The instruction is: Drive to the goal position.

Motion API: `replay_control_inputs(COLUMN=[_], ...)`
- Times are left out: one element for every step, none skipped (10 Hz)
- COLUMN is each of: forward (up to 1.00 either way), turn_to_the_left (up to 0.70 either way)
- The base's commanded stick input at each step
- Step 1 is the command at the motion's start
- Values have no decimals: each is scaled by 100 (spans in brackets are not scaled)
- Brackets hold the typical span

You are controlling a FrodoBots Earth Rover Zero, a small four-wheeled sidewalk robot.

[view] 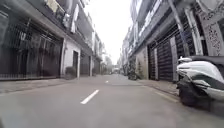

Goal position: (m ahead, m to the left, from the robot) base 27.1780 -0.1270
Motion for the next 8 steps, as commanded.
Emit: replay_control_inputs(forward=[50,50,50,50,50,50,50,50], turn_to_the_left=[0,0,0,0,0,0,0,0])
